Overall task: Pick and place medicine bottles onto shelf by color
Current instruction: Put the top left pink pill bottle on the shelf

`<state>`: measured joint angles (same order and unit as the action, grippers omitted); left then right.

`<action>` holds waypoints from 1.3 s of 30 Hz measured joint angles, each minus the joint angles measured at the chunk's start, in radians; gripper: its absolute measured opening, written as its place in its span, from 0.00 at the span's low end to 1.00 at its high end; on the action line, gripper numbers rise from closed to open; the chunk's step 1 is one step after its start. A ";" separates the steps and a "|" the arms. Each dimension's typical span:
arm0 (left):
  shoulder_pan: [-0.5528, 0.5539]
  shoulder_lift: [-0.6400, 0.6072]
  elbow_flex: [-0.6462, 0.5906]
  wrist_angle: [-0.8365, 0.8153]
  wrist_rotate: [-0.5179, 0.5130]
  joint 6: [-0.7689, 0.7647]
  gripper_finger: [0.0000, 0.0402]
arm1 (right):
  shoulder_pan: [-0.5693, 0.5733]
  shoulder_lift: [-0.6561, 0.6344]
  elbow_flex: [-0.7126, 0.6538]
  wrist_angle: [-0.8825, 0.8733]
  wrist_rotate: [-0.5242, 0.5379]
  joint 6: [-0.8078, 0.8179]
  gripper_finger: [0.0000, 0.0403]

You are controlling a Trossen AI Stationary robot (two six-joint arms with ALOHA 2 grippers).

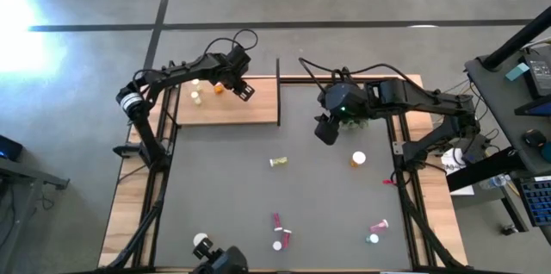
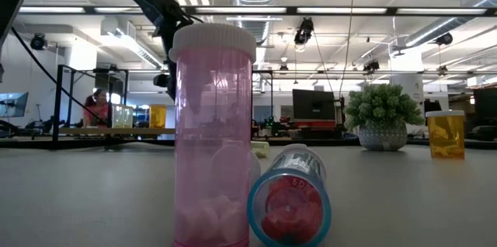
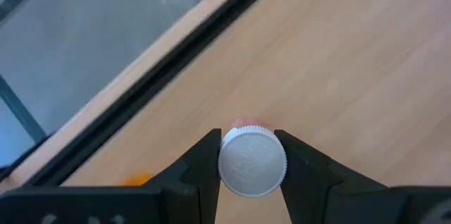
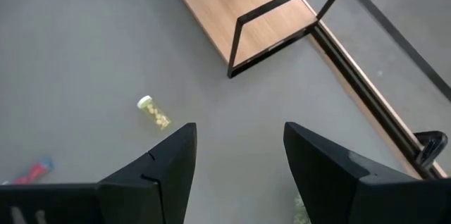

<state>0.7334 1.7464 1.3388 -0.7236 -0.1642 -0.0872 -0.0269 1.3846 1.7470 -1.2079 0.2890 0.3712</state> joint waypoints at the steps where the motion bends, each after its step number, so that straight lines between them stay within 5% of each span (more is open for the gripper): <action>1: 0.000 0.000 -0.002 0.011 0.000 0.000 0.26 | 0.000 0.000 0.000 0.000 0.000 0.004 0.51; 39: 0.011 0.000 -0.010 0.005 -0.052 0.022 0.26 | 0.000 0.000 0.000 0.009 0.001 0.023 0.51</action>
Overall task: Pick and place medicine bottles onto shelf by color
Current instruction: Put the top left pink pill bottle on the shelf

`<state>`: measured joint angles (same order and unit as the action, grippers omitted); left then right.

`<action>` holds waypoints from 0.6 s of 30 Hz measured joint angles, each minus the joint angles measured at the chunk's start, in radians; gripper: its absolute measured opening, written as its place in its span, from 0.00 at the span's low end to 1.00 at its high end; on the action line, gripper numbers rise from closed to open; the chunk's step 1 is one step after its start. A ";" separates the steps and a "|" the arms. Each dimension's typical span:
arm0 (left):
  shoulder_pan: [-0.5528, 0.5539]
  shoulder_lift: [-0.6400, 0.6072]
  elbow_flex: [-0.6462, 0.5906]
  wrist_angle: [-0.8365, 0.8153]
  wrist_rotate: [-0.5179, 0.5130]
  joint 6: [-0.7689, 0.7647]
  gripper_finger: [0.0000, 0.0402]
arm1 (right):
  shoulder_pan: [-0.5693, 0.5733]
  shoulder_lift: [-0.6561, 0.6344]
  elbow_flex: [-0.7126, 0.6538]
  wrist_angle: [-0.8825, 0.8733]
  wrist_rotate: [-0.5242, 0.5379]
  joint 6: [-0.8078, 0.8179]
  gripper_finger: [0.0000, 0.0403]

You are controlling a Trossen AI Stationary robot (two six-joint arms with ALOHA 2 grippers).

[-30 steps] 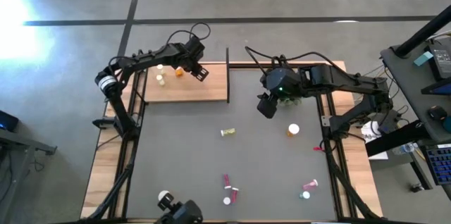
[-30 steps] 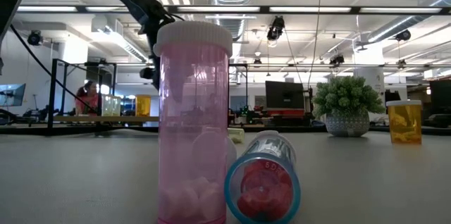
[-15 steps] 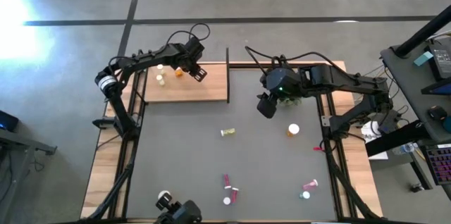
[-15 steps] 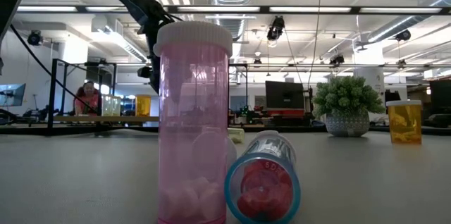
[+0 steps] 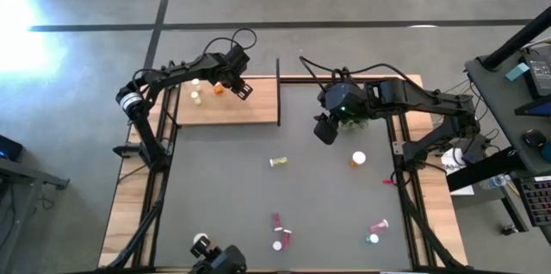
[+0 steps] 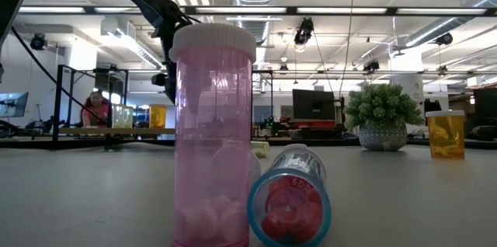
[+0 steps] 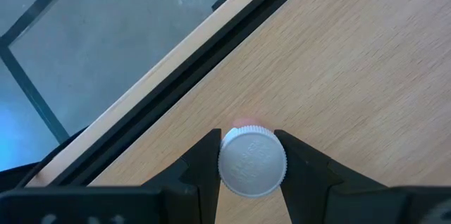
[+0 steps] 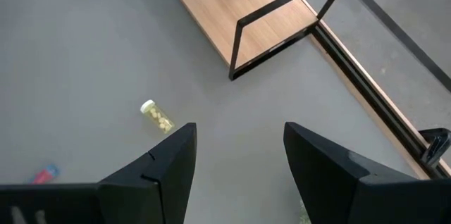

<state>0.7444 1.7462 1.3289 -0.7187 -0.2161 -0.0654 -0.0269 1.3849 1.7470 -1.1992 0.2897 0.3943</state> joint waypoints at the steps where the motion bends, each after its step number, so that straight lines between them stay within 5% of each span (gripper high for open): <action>1: 0.000 0.000 0.000 0.000 0.000 0.000 0.26 | 0.000 0.000 0.000 0.000 0.000 0.000 0.51; 18: 0.000 -0.017 0.003 -0.012 0.006 -0.001 0.26 | 0.000 0.000 0.000 0.000 0.000 0.000 0.51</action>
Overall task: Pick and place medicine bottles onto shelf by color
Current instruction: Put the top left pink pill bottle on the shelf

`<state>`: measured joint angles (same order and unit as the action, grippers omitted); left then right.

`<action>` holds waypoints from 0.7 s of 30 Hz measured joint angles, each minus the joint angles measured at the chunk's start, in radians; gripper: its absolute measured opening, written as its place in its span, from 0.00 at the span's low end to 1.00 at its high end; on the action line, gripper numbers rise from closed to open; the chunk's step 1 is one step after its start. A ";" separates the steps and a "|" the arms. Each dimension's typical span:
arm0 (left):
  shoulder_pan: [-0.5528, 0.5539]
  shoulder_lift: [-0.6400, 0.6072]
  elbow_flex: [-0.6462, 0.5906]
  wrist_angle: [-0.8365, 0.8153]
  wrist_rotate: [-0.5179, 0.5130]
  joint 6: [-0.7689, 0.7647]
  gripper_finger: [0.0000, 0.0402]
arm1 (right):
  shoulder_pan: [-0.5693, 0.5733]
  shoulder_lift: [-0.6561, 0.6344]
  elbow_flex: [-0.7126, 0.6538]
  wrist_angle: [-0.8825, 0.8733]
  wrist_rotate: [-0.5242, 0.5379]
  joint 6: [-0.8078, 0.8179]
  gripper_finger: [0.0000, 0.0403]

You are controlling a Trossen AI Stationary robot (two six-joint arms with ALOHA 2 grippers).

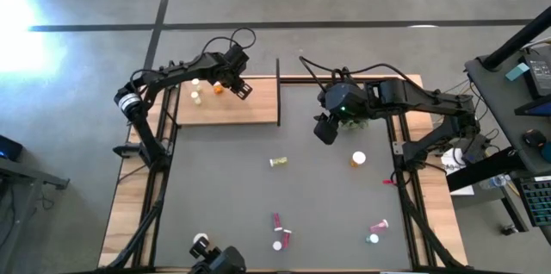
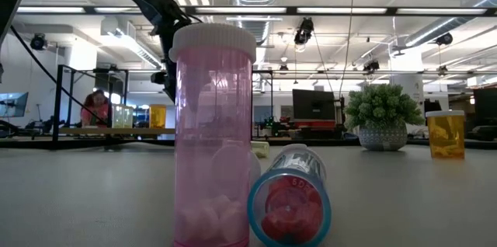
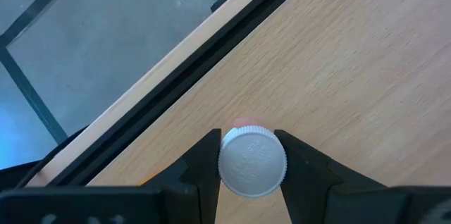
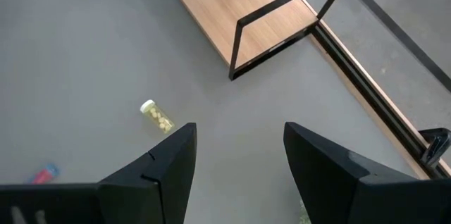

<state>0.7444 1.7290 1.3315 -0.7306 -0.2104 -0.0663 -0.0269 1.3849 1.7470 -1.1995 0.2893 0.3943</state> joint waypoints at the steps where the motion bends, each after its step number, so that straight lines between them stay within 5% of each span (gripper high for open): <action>1: 0.000 0.000 0.000 0.000 0.000 -0.001 0.26 | 0.000 0.000 0.000 0.000 0.000 0.000 0.51; 21: 0.000 -0.001 -0.009 -0.011 0.017 0.047 0.26 | 0.000 0.000 0.000 0.000 0.000 0.000 0.51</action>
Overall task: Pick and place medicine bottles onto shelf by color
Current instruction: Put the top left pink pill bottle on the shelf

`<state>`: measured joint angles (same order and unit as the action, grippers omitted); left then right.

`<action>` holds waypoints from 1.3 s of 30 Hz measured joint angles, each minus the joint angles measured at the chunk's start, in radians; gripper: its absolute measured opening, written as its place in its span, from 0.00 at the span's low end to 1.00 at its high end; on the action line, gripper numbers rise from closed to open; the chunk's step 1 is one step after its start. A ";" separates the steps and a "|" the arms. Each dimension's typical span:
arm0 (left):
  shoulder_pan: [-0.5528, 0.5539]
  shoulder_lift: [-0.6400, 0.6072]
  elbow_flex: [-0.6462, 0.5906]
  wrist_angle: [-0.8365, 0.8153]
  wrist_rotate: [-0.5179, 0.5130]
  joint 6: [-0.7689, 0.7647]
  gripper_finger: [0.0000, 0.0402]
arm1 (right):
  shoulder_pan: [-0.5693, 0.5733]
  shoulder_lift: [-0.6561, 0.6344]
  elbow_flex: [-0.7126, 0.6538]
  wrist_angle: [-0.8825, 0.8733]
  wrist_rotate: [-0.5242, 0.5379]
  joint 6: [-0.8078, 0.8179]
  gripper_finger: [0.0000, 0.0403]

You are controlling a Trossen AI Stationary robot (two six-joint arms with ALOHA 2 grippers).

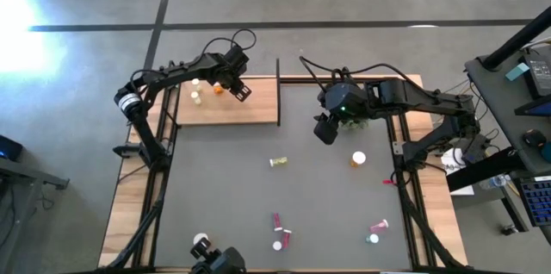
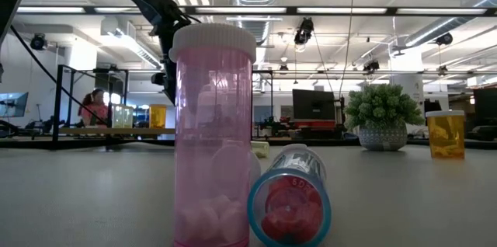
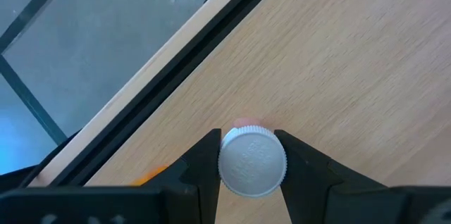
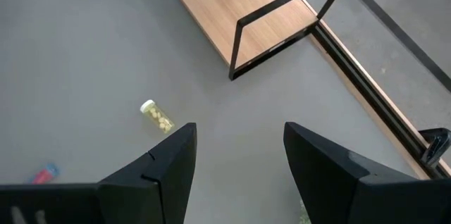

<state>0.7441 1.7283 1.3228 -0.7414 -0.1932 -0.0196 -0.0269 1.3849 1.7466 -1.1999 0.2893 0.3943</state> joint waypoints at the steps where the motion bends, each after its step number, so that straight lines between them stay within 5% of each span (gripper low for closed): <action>1: 0.000 0.000 0.000 0.000 0.000 0.000 0.26 | 0.000 0.000 0.000 0.000 0.000 0.000 0.51; 24: 0.000 0.001 -0.001 0.028 0.009 -0.026 0.27 | 0.000 0.000 0.000 0.000 0.000 0.000 0.51; 39: 0.000 -0.001 0.000 0.021 0.048 -0.026 0.48 | 0.000 0.000 0.000 0.000 0.000 0.000 0.51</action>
<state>0.7441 1.7271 1.3232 -0.7203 -0.1450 -0.0461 -0.0269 1.3853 1.7466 -1.1995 0.2893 0.3939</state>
